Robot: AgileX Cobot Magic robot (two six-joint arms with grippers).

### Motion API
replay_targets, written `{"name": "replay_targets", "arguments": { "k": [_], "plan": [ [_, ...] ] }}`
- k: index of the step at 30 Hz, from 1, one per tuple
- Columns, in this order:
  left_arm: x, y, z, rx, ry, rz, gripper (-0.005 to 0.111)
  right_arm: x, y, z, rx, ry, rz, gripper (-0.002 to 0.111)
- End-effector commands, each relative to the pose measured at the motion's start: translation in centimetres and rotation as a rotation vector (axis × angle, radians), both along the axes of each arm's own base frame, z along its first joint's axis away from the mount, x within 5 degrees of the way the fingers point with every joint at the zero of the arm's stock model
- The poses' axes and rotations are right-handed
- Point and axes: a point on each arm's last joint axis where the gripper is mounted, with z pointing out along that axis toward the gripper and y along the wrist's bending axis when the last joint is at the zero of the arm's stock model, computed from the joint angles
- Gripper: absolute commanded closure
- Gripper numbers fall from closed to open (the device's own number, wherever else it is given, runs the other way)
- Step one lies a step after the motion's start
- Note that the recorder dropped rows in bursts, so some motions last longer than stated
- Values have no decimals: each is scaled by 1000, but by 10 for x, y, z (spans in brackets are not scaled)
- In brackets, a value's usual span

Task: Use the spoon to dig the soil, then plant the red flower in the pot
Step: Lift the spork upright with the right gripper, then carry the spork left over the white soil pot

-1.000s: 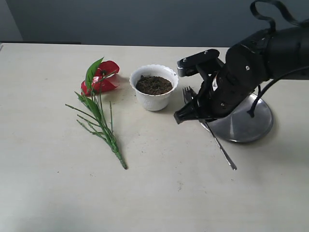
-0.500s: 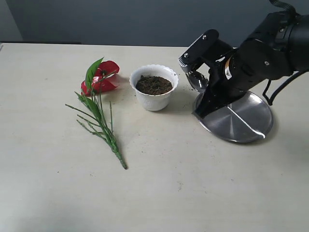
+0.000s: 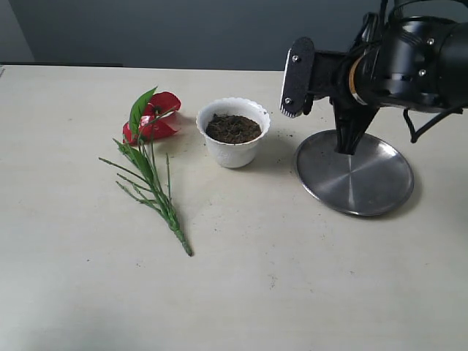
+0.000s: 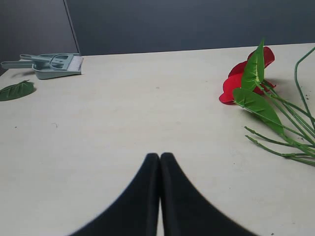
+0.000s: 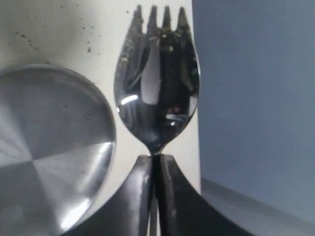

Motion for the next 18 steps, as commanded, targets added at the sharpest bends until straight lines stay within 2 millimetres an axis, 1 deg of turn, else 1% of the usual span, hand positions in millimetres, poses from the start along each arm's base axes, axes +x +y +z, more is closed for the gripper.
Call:
{"name": "replay_targets", "arguments": {
  "k": [1,4,7,10,16,18],
  "plan": [
    [0,0,-1,7,-6,0,106,5,1,12,-126,-131,124,109],
    [0,0,-1,7,-6,0,106,7,1,17,-190,-188,172,109],
    [0,0,-1,7,-6,0,106,7,2,20,-212,-215,209,109],
    [0,0,-1,7,-6,0,106,6,7,20,-189,-216,254,109],
    [0,0,-1,7,-6,0,106,6,8,19,-180,-214,264,109],
    [0,0,-1,7,-6,0,106,6,6,19,-188,-212,241,109]
  ]
}}
